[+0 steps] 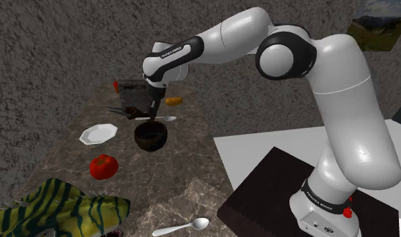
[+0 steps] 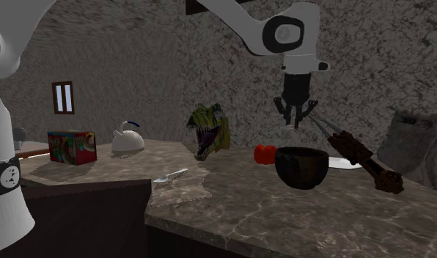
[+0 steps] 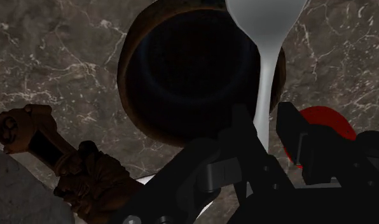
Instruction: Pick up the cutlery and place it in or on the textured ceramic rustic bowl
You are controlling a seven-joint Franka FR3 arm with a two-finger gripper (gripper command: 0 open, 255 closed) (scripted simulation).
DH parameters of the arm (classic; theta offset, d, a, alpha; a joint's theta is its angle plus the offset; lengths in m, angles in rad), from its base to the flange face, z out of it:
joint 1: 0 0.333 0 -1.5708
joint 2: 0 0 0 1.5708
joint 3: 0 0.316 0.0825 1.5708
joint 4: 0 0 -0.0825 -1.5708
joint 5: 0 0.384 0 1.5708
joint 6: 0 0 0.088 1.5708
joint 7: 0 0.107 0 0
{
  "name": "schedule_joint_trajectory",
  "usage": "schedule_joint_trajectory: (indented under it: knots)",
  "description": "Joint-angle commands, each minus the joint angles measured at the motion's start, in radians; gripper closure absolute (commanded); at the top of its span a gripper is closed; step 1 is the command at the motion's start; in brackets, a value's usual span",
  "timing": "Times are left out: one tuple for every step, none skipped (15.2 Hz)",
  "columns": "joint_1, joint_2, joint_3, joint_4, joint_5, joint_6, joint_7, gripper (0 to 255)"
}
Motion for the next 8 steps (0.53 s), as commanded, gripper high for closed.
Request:
schedule_joint_trajectory:
  knots:
    - [-0.005,0.081,0.002,0.141,-0.007,-0.058,0.024,255]
    - [-0.009,0.133,0.003,0.231,-0.01,-0.093,0.038,255]
    - [-0.015,0.203,0.005,0.354,-0.015,-0.143,0.057,255]
    - [-0.015,0.208,0.006,0.348,-0.014,-0.133,0.054,255]
    - [-0.015,0.212,0.007,0.342,-0.013,-0.123,0.051,255]
    - [-0.015,0.217,0.008,0.337,-0.011,-0.113,0.049,255]
    - [-0.015,0.222,0.008,0.332,-0.01,-0.104,0.046,255]
    - [-0.015,0.227,0.009,0.328,-0.008,-0.095,0.043,255]
